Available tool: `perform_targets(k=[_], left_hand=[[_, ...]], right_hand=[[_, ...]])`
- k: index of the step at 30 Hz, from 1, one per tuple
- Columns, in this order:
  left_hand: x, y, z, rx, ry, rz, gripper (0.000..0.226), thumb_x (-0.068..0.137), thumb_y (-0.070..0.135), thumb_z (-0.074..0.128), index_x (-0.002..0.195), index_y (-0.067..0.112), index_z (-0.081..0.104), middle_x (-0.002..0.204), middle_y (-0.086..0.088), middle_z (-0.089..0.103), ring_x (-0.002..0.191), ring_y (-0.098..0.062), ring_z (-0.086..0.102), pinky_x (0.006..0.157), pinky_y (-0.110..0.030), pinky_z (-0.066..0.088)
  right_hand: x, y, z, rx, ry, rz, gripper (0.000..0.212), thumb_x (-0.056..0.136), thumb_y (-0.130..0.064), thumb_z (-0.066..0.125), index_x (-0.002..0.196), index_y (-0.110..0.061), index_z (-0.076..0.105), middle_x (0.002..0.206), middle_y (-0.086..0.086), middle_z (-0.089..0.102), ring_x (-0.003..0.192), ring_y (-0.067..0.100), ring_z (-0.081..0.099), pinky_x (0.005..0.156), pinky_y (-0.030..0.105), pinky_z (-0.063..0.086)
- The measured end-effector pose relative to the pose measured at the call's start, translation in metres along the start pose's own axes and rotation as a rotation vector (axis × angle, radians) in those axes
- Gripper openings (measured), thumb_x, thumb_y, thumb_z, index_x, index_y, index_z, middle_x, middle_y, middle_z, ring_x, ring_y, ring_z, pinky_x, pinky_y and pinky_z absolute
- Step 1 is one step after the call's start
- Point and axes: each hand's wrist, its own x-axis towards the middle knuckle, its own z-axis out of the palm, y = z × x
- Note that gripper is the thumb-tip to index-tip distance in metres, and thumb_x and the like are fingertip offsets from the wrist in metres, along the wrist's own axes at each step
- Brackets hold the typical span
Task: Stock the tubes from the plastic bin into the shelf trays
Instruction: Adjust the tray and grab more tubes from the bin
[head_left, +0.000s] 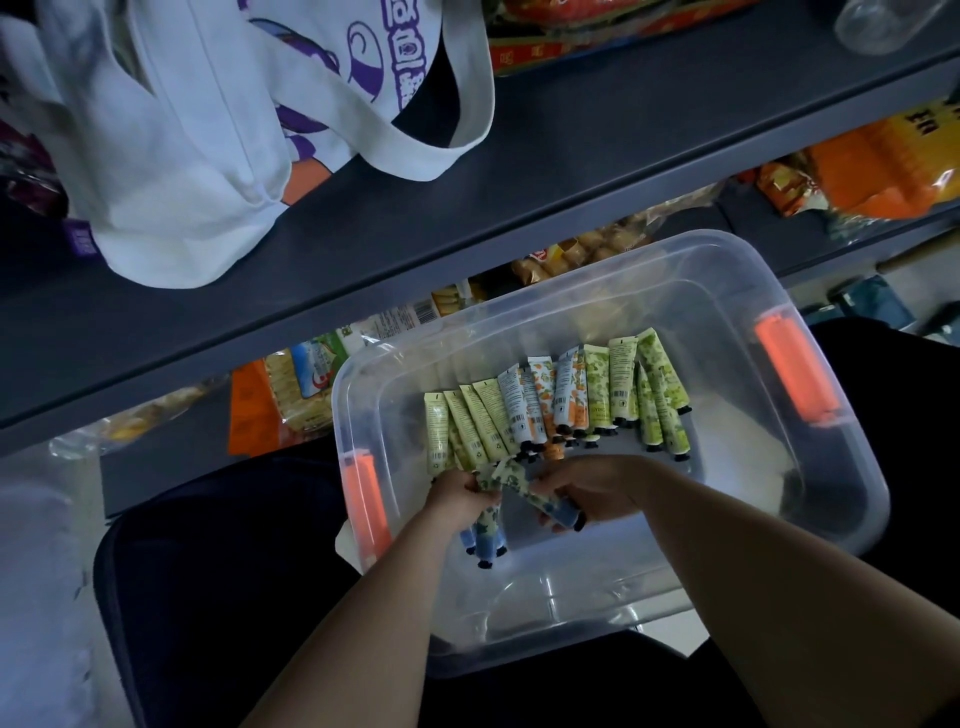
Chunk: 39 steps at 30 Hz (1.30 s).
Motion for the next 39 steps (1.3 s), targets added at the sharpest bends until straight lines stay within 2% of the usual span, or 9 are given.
perform_targets(k=[8,13,17,23,26,28,30,34,39], left_hand=[[-0.012,0.006,0.007,-0.514,-0.119,-0.1,0.02,0.093,0.016,0.055,0.111,0.007,0.059,0.09,-0.004,0.066,0.085,-0.02,0.061,0.074,-0.032,0.049],[-0.023,0.01,0.01,-0.71,-0.13,-0.059,0.037,0.091,0.025,0.059,0.124,0.01,0.054,0.113,-0.007,0.066,0.105,-0.024,0.062,0.098,-0.04,0.046],[-0.038,0.023,0.006,-0.814,-0.129,0.033,0.045,0.088,0.024,0.063,0.128,0.008,0.051,0.11,-0.013,0.067,0.093,-0.025,0.065,0.093,-0.042,0.049],[-0.072,0.06,-0.015,-0.775,-0.094,0.24,0.026,0.085,0.009,0.065,0.11,0.006,0.059,0.094,-0.007,0.068,0.079,-0.015,0.064,0.064,-0.027,0.052],[-0.098,0.083,-0.033,-0.757,-0.094,0.37,0.014,0.084,-0.002,0.063,0.093,0.008,0.06,0.091,-0.006,0.067,0.082,-0.017,0.063,0.078,-0.029,0.051],[-0.117,0.096,-0.047,-0.72,-0.062,0.45,0.019,0.079,-0.001,0.068,0.091,0.009,0.059,0.096,-0.008,0.068,0.094,-0.021,0.063,0.089,-0.032,0.049],[-0.135,0.107,-0.059,-0.674,-0.043,0.534,0.023,0.076,0.0,0.07,0.095,0.008,0.06,0.096,-0.01,0.069,0.092,-0.02,0.066,0.083,-0.028,0.053],[-0.176,0.127,-0.081,-0.622,-0.015,0.701,0.019,0.08,-0.008,0.064,0.087,0.01,0.063,0.07,0.001,0.071,0.064,-0.01,0.068,0.071,-0.023,0.054],[-0.233,0.152,-0.113,-0.547,0.056,0.846,0.021,0.082,-0.006,0.064,0.099,0.007,0.063,0.087,-0.005,0.069,0.079,-0.016,0.067,0.087,-0.031,0.052]], right_hand=[[-0.018,-0.003,-0.005,0.08,0.038,-0.081,0.016,0.094,-0.008,0.044,0.11,-0.009,0.044,0.09,0.013,0.059,0.084,0.024,0.059,0.081,0.037,0.044],[-0.033,-0.008,0.002,0.081,0.092,-0.144,0.012,0.094,-0.017,0.052,0.1,-0.008,0.049,0.085,0.011,0.058,0.077,0.023,0.056,0.074,0.033,0.045],[-0.05,-0.015,0.011,0.095,0.112,-0.269,0.012,0.093,-0.017,0.054,0.098,-0.007,0.051,0.084,0.009,0.058,0.075,0.02,0.057,0.072,0.029,0.047],[-0.092,-0.038,0.034,-0.026,0.19,-0.505,0.007,0.088,-0.007,0.058,0.095,-0.006,0.059,0.097,0.008,0.066,0.088,0.017,0.064,0.09,0.033,0.046],[-0.121,-0.058,0.047,-0.066,0.24,-0.592,0.04,0.075,-0.011,0.071,0.112,-0.003,0.057,0.118,0.012,0.063,0.109,0.021,0.059,0.102,0.036,0.044],[-0.145,-0.071,0.06,-0.143,0.26,-0.66,0.025,0.082,-0.003,0.064,0.107,-0.003,0.06,0.105,0.007,0.069,0.101,0.016,0.063,0.096,0.029,0.048],[-0.17,-0.083,0.072,-0.236,0.303,-0.725,0.014,0.088,0.001,0.057,0.096,-0.009,0.063,0.087,-0.002,0.072,0.086,0.009,0.066,0.085,0.022,0.051],[-0.219,-0.1,0.097,-0.416,0.381,-0.84,0.016,0.086,-0.006,0.064,0.1,-0.011,0.066,0.091,-0.001,0.07,0.092,0.014,0.062,0.096,0.032,0.044],[-0.275,-0.123,0.135,-0.536,0.504,-1.03,0.011,0.082,-0.005,0.067,0.092,-0.009,0.063,0.09,0.008,0.063,0.087,0.018,0.06,0.091,0.031,0.047]])
